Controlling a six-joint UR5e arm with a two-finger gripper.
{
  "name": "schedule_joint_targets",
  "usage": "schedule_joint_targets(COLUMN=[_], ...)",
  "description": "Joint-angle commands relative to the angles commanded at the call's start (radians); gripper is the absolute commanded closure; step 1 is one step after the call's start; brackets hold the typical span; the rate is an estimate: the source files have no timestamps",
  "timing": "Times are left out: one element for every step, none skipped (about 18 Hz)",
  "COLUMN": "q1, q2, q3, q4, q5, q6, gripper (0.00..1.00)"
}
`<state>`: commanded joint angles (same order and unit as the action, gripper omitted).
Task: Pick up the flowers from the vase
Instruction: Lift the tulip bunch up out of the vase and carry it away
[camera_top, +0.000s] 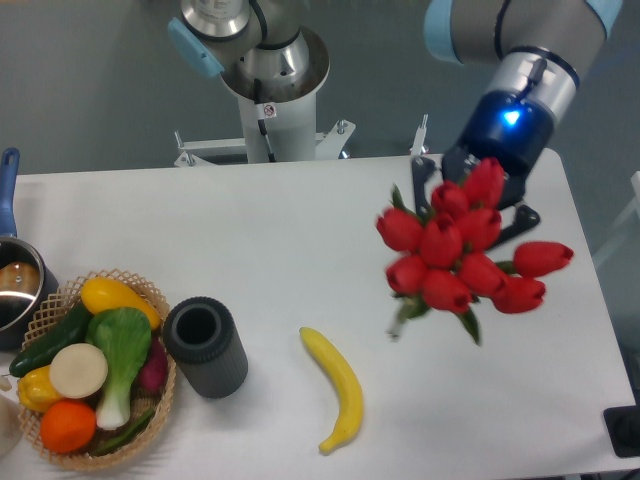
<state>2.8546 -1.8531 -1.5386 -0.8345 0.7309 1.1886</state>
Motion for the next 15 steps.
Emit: schedule_joint_targets(q1=[0.014, 0.023, 0.035, 0.045, 0.054, 0.055, 0.055, 0.055, 0.055, 0.054, 0.052, 0.049, 0.045, 0.042, 0.038], q2=[0.002, 0.000, 0.000, -0.002, -0.008, -0.011, -0.012, -0.017, -0.023, -0.028, -0.028, -0.029, -0.029, -0.031, -0.032], q3=[-0.006, -0.015, -0.026, -0.040, -0.055, -0.057, -0.052, -0.051, -0.046, -0.043, -0.040, -0.041, -0.043, -0.045, -0.046], q4=[-0.002, -0.003, -0.003, -0.003, -0.005, -0.003, -0.005, -0.005, -0.005, -0.005, -0.008, -0.008, -0.012, -0.020, -0.029], q5=[0.062, 0.099, 0.117, 0.137, 0.198, 0.259, 0.322, 0.369, 0.415, 0.456, 0.514, 0.569, 0.603, 0.626, 0.646], q6=[0.019, 0.035, 0.055, 0.077, 0.107, 0.126, 0.138, 0.140, 0.151, 0.167, 0.189, 0.210, 0.232, 0.249, 0.255], gripper=[1.00, 1.00, 1.00, 1.00, 1.00, 1.00, 1.00, 1.00, 0.99, 0.99, 0.99, 0.99, 1.00, 1.00, 0.99])
